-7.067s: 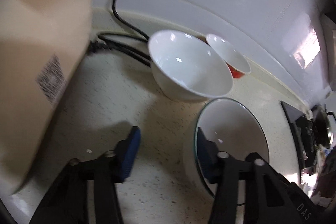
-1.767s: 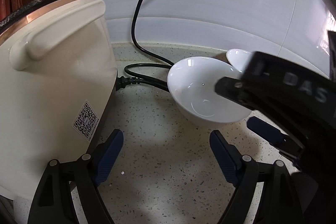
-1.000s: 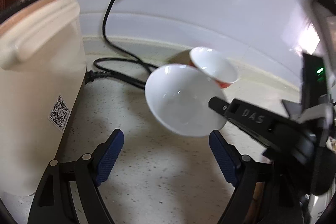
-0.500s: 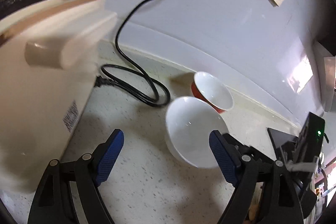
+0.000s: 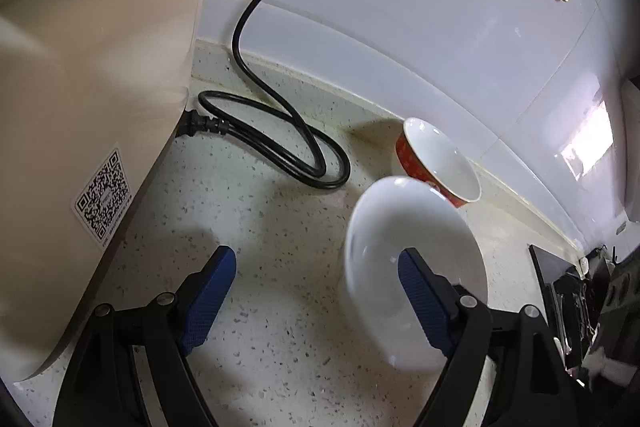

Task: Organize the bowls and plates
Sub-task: 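Grasp the plain white bowl rim with the right gripper while the left gripper approaches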

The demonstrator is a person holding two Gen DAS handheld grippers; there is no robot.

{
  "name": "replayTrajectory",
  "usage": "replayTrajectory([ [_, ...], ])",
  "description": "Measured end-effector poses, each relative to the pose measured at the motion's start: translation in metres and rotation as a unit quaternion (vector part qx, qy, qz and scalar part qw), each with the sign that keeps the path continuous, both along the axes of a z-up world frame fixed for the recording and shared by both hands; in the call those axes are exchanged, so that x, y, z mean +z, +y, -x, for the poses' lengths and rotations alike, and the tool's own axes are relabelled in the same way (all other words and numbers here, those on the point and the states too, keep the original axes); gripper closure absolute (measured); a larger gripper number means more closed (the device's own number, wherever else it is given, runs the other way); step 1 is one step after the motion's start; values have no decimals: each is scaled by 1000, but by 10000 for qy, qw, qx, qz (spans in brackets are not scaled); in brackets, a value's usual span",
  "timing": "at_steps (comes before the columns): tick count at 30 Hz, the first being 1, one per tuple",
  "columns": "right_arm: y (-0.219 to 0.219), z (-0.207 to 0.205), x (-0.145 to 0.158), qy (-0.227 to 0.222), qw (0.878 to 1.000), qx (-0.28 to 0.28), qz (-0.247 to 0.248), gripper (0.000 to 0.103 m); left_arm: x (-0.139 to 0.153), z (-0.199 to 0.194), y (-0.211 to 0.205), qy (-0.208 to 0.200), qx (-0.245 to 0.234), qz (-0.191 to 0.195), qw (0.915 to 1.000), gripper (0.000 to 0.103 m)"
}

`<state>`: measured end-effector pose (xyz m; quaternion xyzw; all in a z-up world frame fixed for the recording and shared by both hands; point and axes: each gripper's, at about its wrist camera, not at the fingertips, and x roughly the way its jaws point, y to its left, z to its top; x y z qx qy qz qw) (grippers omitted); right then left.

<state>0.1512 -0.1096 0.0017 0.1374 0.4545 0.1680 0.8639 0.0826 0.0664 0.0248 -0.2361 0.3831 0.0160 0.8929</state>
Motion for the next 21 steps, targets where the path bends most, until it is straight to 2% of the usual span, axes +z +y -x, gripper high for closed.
replayTrajectory([
  [6, -10, 17, 2, -40, 9999, 44, -93, 82, -1, 1, -4, 408, -166, -27, 9990, 19],
  [8, -12, 19, 0, 13, 9998, 54, -180, 69, -2, 1, -9, 469, -183, -234, 9985, 20],
  [9, -13, 20, -3, 82, 9996, 59, -245, 67, -2, 1, -12, 476, -192, -339, 9981, 21],
  [11, -13, 23, -4, 83, 9995, -4, -295, 61, -3, 2, -15, 493, -148, -533, 9972, 33],
  [12, -14, 24, -4, 86, 9995, -109, -267, 58, -3, 2, -15, 514, -141, -593, 9968, 34],
  [14, -15, 26, -8, 88, 9990, -350, -277, 49, -7, 0, -13, 544, -111, -582, 9968, 36],
  [16, -16, 27, -10, 98, 9986, -453, -265, 45, -10, -1, -9, 586, -43, -553, 9967, 36],
  [18, -13, 27, -8, 14, 9990, -436, -59, 42, -11, -2, -7, 614, 7, -592, 9964, 36],
  [21, -13, 28, -8, -33, 9977, -639, 207, 30, -12, -1, -3, 573, 8, -528, 9970, 36],
])
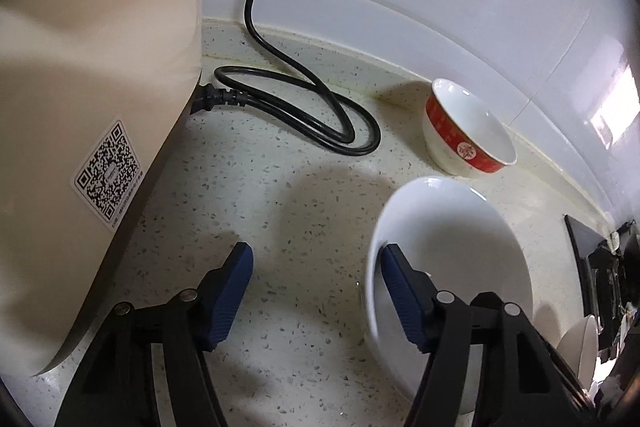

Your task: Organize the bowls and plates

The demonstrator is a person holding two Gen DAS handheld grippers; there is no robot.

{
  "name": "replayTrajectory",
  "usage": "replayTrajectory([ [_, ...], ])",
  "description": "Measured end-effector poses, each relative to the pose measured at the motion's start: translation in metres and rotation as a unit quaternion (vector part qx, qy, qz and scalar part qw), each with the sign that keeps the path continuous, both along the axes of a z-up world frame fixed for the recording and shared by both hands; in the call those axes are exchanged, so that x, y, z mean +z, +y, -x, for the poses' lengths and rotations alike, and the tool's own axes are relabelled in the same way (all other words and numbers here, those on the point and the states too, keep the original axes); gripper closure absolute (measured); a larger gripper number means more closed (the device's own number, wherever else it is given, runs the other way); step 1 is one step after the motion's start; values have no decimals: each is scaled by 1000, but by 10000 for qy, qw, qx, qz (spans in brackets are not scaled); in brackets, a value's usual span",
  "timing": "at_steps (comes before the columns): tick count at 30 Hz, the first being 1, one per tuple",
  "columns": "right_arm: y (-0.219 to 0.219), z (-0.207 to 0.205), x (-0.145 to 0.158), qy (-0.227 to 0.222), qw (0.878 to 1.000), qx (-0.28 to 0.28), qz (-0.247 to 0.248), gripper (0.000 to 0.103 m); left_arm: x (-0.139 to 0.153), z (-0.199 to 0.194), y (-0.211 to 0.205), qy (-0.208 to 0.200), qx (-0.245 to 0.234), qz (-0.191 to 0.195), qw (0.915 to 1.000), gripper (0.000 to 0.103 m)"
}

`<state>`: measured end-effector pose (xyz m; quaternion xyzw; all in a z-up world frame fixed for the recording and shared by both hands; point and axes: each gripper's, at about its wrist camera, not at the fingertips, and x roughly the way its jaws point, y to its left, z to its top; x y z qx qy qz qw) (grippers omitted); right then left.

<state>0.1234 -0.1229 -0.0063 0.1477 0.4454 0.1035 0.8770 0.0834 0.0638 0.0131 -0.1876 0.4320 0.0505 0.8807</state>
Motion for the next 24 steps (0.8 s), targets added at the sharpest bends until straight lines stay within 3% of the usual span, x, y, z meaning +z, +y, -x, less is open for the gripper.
replayTrajectory([
  [2, -6, -2, -4, 164, 9997, -143, -58, 20, 1, 3, 2, -27, -14, 28, 10000, 34],
  [10, -8, -4, -3, 325, 9990, -291, -65, 20, 1, 4, 2, -101, -21, 19, 9999, 34],
  [14, -7, -2, -5, 160, 9988, -272, -383, 35, 0, 2, -1, -63, -17, -68, 10000, 34],
  [19, -6, 4, -5, 16, 9978, -291, -589, 42, 1, 1, -2, -21, -29, -118, 9999, 34],
  [24, 0, 7, 0, -123, 9974, -20, -710, 65, 3, 4, -5, 10, -94, -122, 9999, 38],
])
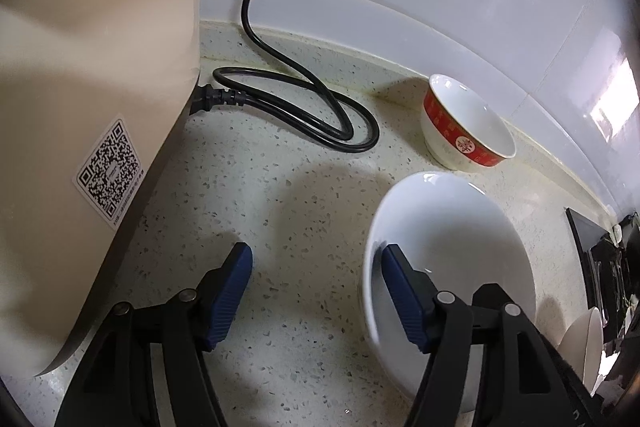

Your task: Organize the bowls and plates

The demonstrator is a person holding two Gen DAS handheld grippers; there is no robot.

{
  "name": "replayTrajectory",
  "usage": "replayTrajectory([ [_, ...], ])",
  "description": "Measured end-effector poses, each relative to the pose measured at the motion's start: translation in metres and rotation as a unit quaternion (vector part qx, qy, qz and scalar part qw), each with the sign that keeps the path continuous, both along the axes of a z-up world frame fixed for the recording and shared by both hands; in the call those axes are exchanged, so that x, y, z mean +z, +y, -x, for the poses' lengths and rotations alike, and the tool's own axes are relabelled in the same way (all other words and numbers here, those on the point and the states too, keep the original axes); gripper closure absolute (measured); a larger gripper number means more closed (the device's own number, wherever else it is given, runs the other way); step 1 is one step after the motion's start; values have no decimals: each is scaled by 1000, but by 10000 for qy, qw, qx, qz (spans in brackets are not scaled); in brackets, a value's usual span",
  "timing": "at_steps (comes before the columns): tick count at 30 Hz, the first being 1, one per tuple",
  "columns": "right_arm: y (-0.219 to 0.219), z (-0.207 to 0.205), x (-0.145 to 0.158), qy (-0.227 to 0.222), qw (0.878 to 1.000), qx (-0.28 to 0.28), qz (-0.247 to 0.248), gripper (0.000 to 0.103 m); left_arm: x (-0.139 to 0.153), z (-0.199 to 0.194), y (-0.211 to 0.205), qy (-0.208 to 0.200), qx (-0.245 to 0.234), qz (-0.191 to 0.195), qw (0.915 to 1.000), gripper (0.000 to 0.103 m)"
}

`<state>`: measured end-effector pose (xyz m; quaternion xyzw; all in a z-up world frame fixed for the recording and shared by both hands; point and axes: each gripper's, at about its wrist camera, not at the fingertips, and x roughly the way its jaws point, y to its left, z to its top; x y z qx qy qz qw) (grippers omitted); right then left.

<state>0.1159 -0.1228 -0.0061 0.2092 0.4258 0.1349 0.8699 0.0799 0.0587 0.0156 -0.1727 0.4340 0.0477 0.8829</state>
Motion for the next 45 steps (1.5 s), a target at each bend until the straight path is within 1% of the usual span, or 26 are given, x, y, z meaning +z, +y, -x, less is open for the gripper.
replayTrajectory([
  [1, 3, 2, 2, -80, 9999, 102, -29, 75, 0, 0, -2, -25, -73, 90, 9999, 49],
  [2, 5, 4, 5, -141, 9998, 103, 61, 76, 1, 0, -3, -69, -182, 197, 9996, 68],
  [3, 9, 7, 7, -218, 9994, 90, 254, 78, 3, 1, -8, -108, -315, 215, 9992, 76],
  [4, 11, 9, 8, -259, 9991, 82, 325, 82, 8, 3, -13, -175, -383, 111, 9990, 87],
  [5, 11, 10, 8, -263, 9989, 70, 375, 83, 11, 5, -18, -234, -406, -83, 9989, 88],
  [6, 9, 10, 6, -205, 9994, 30, 294, 83, 14, 7, -22, -297, -418, -219, 9984, 88],
  [7, 6, 10, 5, -174, 9996, -10, 204, 84, 14, 7, -24, -309, -440, -273, 9982, 89],
  [8, 4, 11, 5, -167, 9997, -72, 158, 84, 14, 7, -26, -302, -464, -267, 9981, 89],
  [10, 2, 12, 6, -212, 9994, -152, 229, 84, 11, 7, -27, -251, -515, -117, 9983, 89],
  [12, 0, 13, 8, -246, 9993, -202, 216, 84, 11, 7, -29, -263, -557, -80, 9981, 89],
  [14, -2, 15, 11, -281, 9992, -220, 182, 84, 14, 9, -30, -347, -558, -107, 9978, 89],
  [16, -2, 19, 15, -364, 9987, -234, 269, 84, 17, 11, -31, -416, -566, -125, 9975, 89],
  [19, -3, 27, 20, -449, 9980, -285, 348, 84, 22, 14, -32, -507, -580, -77, 9970, 89],
  [27, -12, 44, 35, -721, 9951, -572, 358, 84, 38, 27, -41, -799, -750, 1, 9940, 89],
  [32, -22, 62, 46, -978, 9910, -841, 358, 84, 47, 35, -54, -1033, -932, 57, 9903, 88],
  [40, -40, 90, 60, -1275, 9840, -1199, 323, 84, 61, 50, -74, -1297, -1195, 90, 9843, 88],
  [45, -56, 108, 69, -1498, 9771, -1487, 262, 84, 69, 57, -88, -1434, -1358, 155, 9802, 88],
])
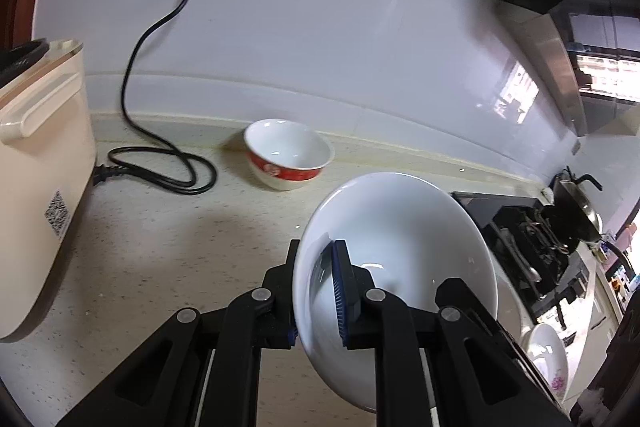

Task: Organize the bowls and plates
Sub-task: 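Lift the white bowl with both grippers and carry it toward the green-rimmed bowl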

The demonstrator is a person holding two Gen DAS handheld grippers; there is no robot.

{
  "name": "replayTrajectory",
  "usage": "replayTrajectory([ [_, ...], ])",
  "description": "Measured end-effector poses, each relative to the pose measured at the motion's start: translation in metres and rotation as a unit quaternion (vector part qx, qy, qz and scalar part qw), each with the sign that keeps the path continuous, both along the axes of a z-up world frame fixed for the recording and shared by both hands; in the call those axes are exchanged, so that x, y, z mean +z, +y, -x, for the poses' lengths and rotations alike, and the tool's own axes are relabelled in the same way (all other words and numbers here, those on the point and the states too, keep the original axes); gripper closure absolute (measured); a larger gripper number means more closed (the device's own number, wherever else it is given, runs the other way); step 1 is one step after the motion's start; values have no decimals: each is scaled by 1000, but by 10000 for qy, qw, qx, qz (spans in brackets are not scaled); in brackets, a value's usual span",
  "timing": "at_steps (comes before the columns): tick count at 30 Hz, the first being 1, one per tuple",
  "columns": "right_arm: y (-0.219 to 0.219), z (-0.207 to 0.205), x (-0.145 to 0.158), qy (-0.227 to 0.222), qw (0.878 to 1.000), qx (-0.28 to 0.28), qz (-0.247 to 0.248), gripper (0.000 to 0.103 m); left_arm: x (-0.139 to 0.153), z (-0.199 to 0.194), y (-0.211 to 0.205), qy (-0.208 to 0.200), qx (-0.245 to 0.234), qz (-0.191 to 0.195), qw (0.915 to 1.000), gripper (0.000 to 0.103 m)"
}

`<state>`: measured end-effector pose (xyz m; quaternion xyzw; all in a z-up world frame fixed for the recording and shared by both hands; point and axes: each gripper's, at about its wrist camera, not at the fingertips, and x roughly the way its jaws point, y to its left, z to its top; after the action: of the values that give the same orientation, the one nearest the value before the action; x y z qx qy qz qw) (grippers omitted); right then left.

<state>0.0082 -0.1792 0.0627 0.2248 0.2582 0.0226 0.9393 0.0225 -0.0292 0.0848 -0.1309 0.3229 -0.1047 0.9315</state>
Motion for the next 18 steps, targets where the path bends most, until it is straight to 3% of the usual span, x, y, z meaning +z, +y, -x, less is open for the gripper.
replayTrajectory([
  [8, -24, 14, 11, -331, 9985, -430, -111, 84, 13, 4, -27, -263, -316, 41, 9991, 88],
  [18, -54, 32, 14, -535, 9912, -1201, -150, 84, 11, -4, -65, -60, -823, 256, 9963, 88],
])
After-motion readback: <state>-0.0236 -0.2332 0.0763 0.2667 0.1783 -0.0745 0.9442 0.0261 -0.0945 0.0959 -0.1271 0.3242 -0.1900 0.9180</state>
